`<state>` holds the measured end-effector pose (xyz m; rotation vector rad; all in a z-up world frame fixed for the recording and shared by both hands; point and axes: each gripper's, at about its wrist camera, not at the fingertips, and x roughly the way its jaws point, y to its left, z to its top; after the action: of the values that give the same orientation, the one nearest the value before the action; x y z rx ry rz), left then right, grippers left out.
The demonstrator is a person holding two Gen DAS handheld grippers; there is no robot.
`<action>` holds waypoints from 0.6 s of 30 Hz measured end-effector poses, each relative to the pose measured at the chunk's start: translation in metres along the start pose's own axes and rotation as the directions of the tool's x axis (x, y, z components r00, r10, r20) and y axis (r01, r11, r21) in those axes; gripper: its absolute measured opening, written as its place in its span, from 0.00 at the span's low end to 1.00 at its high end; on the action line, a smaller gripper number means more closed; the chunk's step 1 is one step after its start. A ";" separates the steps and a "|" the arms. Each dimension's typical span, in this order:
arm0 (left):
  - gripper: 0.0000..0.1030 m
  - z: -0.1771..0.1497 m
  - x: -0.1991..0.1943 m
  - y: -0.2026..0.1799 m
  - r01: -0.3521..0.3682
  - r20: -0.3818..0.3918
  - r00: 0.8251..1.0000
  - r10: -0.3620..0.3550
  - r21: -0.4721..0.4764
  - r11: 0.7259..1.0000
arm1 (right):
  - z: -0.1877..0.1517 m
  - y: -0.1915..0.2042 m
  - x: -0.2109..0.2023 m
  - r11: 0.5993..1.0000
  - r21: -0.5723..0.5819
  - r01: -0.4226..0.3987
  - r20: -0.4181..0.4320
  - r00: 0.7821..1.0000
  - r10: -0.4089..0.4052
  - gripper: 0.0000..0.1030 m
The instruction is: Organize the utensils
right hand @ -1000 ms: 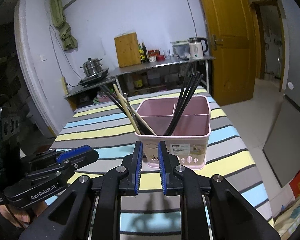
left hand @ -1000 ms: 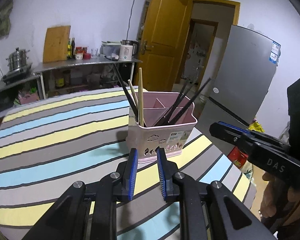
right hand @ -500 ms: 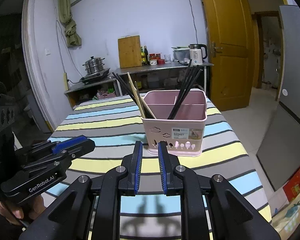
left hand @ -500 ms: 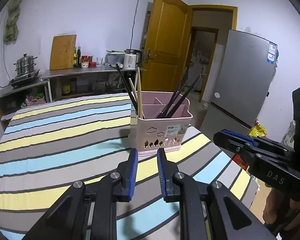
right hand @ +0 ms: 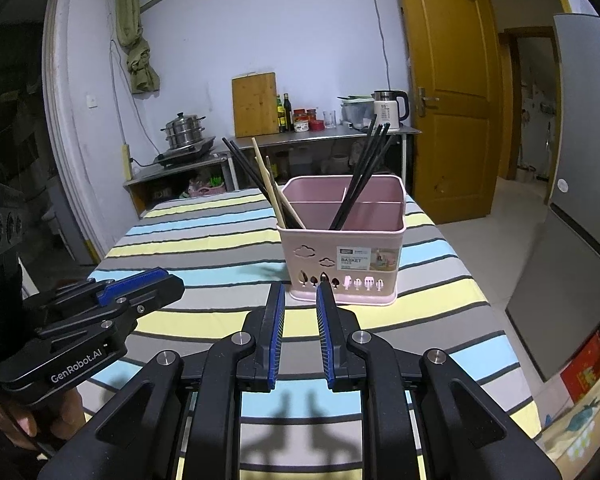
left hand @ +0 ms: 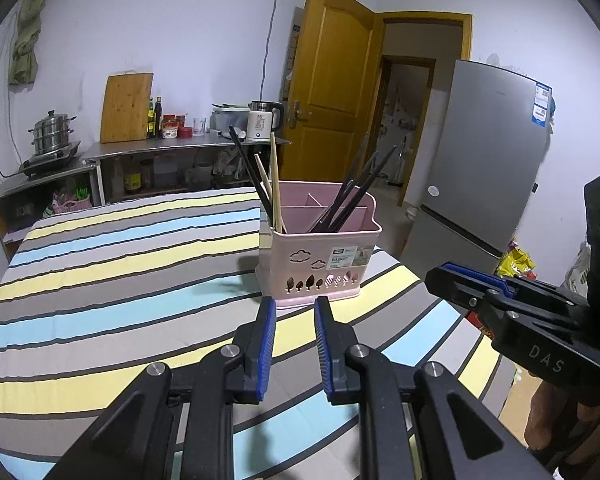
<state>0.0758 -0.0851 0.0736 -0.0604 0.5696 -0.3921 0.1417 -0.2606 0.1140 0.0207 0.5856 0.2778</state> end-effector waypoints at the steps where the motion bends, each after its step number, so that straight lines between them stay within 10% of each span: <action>1: 0.18 0.000 0.000 -0.001 0.000 0.001 1.000 0.000 0.002 1.000 | -0.001 0.000 -0.001 1.000 0.001 0.001 0.000 1.000 -0.001 0.16; 18: 0.18 -0.001 -0.003 -0.003 -0.001 0.006 1.000 0.001 0.011 1.000 | -0.004 0.003 -0.001 1.000 0.001 -0.003 -0.011 1.000 0.003 0.16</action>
<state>0.0720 -0.0872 0.0747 -0.0505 0.5611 -0.3938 0.1384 -0.2584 0.1114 0.0210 0.5969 0.2809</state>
